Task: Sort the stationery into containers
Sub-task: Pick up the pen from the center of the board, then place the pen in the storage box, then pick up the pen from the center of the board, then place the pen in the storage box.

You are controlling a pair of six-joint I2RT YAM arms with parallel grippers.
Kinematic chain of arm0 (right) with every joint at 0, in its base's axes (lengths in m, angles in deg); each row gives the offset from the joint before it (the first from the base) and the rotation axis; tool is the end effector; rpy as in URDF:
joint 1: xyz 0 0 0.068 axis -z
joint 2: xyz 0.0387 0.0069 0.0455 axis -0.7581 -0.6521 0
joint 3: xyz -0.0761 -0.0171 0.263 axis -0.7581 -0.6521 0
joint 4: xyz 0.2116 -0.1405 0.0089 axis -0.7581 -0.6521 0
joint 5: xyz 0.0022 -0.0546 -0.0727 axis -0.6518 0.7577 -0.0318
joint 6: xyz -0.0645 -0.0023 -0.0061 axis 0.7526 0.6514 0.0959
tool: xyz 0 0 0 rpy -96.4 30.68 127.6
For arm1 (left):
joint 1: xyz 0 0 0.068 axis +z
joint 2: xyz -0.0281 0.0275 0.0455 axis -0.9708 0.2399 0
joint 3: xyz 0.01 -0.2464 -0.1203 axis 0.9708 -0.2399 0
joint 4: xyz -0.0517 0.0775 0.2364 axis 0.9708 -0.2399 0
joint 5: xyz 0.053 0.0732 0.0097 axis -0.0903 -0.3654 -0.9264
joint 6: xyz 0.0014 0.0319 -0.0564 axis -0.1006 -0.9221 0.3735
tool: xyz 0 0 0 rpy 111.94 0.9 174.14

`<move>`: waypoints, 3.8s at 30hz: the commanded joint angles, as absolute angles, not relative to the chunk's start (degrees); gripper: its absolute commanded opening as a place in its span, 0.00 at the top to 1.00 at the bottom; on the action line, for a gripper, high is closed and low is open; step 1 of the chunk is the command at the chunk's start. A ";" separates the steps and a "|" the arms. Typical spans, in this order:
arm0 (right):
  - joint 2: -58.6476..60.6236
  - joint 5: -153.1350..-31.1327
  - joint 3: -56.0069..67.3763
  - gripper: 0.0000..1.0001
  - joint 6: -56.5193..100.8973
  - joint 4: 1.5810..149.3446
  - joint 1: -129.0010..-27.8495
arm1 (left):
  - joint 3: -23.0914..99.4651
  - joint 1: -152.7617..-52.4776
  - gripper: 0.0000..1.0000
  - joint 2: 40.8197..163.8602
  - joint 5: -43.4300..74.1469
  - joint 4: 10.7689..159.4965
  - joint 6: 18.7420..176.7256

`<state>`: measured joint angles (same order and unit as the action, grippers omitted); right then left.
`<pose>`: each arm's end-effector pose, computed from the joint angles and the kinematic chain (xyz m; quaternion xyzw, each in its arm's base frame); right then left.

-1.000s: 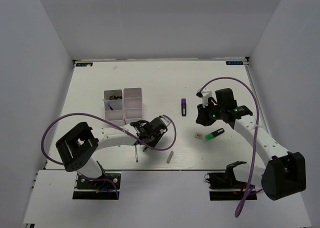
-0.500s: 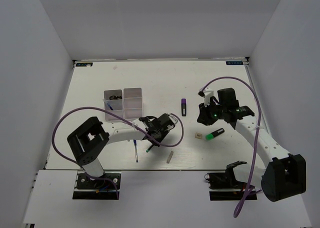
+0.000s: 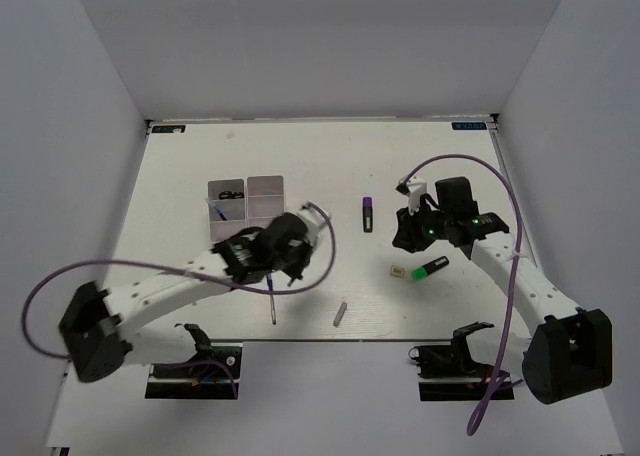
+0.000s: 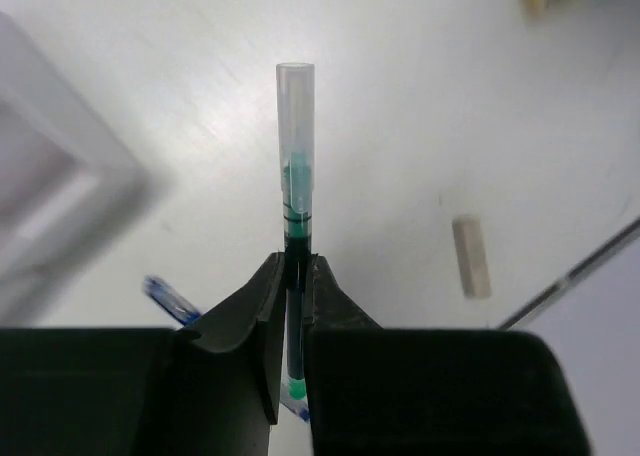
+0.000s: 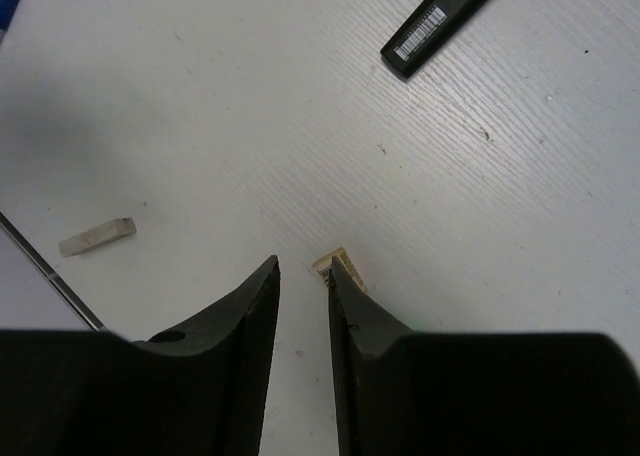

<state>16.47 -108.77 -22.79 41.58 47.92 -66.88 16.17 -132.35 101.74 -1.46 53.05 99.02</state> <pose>0.2196 0.0912 0.2499 -0.3114 0.8568 0.2109 0.3528 0.1523 -0.2142 0.2243 0.3300 0.8912 -0.1133 0.2898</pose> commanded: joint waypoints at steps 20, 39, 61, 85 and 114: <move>23.97 -114.90 -32.77 1.00 45.61 61.20 -66.44 | -0.67 -95.98 1.00 81.32 -29.56 93.74 100.56; 23.71 -114.64 -33.12 1.00 45.70 61.55 -66.26 | -2.17 -93.43 1.00 93.55 -30.43 103.77 109.00; 23.62 -112.19 -31.64 0.50 43.95 59.62 -65.73 | 3.97 -98.26 1.00 85.30 -28.15 76.40 109.00; 18.35 -109.89 -25.56 0.66 38.06 53.03 -63.80 | 6.71 -120.59 0.55 106.03 -4.32 47.52 123.33; 20.81 -116.92 -27.92 1.00 40.78 54.78 -61.17 | 9.15 -123.94 1.00 87.50 -19.62 70.06 95.25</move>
<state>18.96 -113.90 -27.27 39.55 52.51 -61.66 17.48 -127.21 90.96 -15.43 54.98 107.26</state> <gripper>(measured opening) 0.010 0.079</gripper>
